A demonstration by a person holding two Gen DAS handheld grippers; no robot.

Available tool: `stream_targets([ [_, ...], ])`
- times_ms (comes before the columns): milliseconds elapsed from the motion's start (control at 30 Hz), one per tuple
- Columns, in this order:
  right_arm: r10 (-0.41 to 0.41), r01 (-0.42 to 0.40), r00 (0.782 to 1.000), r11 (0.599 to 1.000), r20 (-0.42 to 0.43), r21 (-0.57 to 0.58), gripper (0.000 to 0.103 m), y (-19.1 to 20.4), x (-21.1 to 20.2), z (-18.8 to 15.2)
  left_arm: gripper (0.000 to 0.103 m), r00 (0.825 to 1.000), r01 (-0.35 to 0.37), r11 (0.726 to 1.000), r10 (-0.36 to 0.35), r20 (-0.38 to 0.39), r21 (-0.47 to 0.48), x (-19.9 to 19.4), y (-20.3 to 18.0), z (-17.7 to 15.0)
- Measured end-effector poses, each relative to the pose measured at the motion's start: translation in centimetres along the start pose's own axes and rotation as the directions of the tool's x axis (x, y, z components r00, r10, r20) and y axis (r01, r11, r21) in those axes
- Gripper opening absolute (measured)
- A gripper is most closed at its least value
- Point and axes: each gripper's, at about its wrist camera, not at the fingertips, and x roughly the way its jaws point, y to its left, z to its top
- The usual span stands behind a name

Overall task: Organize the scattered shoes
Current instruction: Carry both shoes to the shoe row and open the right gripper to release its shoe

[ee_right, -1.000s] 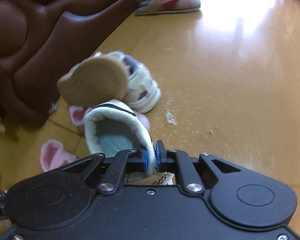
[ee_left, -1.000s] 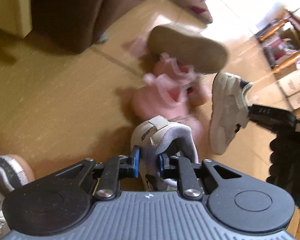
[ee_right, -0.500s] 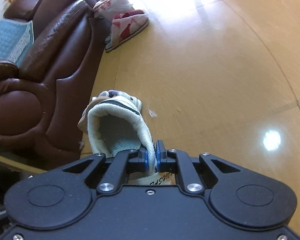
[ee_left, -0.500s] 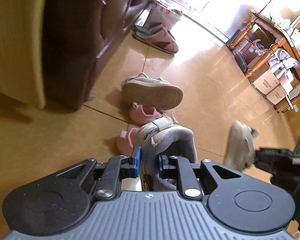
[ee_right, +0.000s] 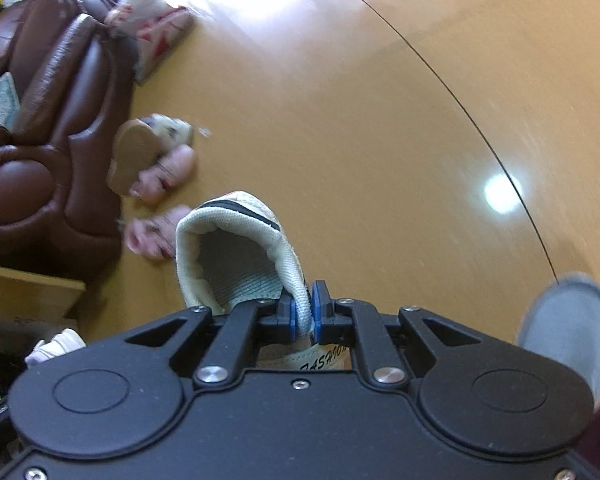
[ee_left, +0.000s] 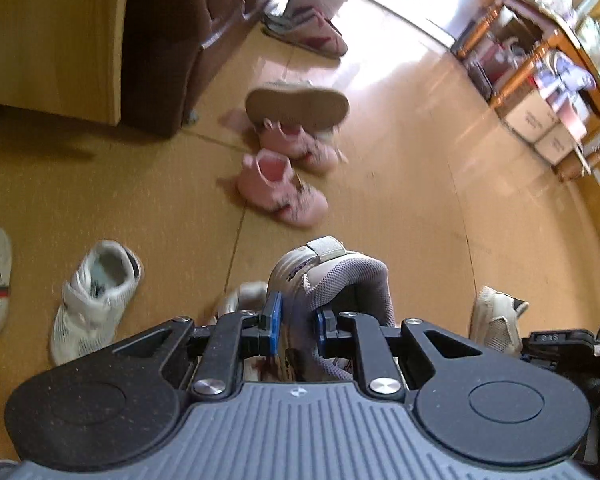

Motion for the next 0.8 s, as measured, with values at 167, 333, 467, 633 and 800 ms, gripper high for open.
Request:
stream_targets([
  [167,-0.085,0.088,0.995,0.995,-0.058,0.050,0.009,-2.7,2.7,-2.1,0.016,0.999,0.015,0.997,-0.012,-0.051,0.071,0.4,-0.1,-1.6],
  [333,-0.149,0.150,0.984,0.989,-0.098,0.005,0.009,-1.9,6.3,-1.9,0.017,0.996,0.018,0.997,-0.011,-0.091,0.079,1.7,1.4,-2.6],
  [467,-0.214,0.204,0.972,0.974,-0.098,-0.096,0.008,-0.9,8.2,-2.6,0.017,0.994,0.025,0.996,-0.016,-0.107,0.085,2.5,2.0,-3.1],
  [633,-0.244,0.222,0.966,0.952,-0.084,-0.210,0.016,1.8,9.4,-3.1,0.016,0.992,0.028,0.995,-0.016,-0.128,0.093,3.5,2.4,-3.9],
  [800,-0.274,0.228,0.956,0.921,-0.107,-0.317,0.020,3.4,10.0,-4.6,0.016,0.993,0.021,0.995,-0.009,-0.117,0.096,2.6,3.1,-4.0],
])
